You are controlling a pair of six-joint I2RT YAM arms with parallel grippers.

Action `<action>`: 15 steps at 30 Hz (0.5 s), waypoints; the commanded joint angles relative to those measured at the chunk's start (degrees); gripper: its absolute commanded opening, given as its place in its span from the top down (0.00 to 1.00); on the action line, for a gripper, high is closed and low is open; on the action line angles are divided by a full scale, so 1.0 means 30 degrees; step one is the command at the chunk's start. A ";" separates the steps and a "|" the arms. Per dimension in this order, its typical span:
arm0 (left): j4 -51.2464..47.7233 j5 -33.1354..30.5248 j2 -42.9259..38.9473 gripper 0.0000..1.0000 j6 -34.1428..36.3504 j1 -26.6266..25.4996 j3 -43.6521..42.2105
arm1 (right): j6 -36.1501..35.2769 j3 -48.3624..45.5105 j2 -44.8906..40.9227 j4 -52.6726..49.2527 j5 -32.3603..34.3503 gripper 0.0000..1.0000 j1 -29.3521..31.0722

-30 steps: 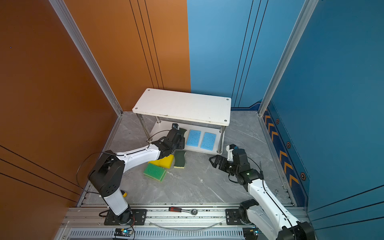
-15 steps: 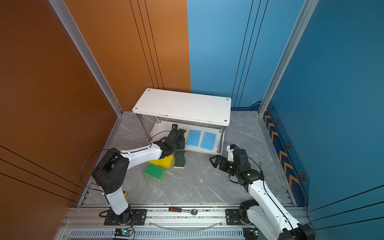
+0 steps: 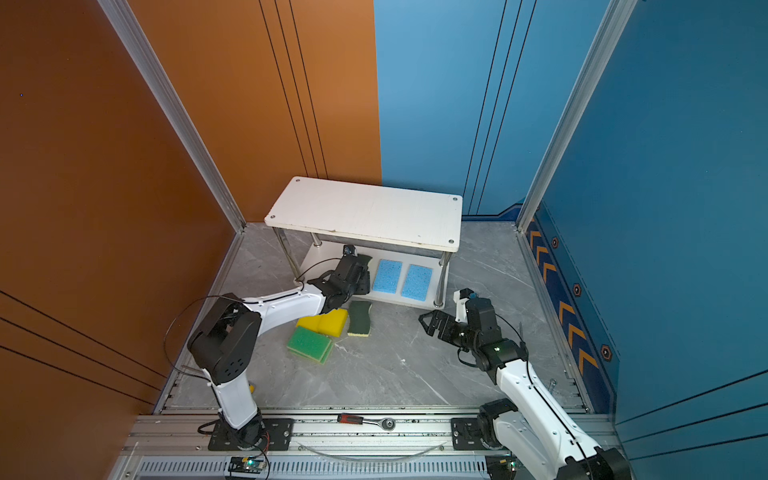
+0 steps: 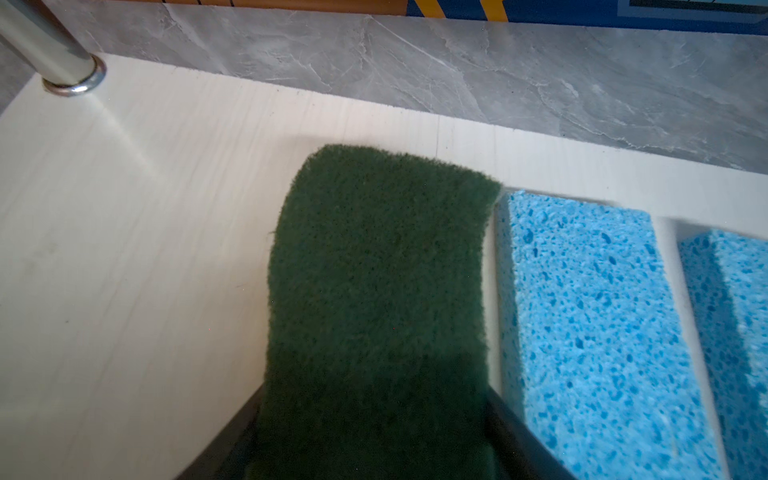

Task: Place and organize the cleaning sponges onto the shelf
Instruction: 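Lower the scrub sponge beside the blue sponges and open the left gripper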

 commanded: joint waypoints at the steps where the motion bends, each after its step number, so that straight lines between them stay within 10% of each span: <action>1: -0.0012 0.0238 0.0329 0.31 -0.0001 0.0186 0.0300 | 0.0303 -0.0223 -0.0203 -0.0380 0.0086 0.00 -0.0091; 15: -0.0249 0.0300 0.0591 0.25 0.0014 0.0232 0.0244 | 0.0496 -0.0227 -0.0106 -0.0208 0.0112 0.00 -0.0094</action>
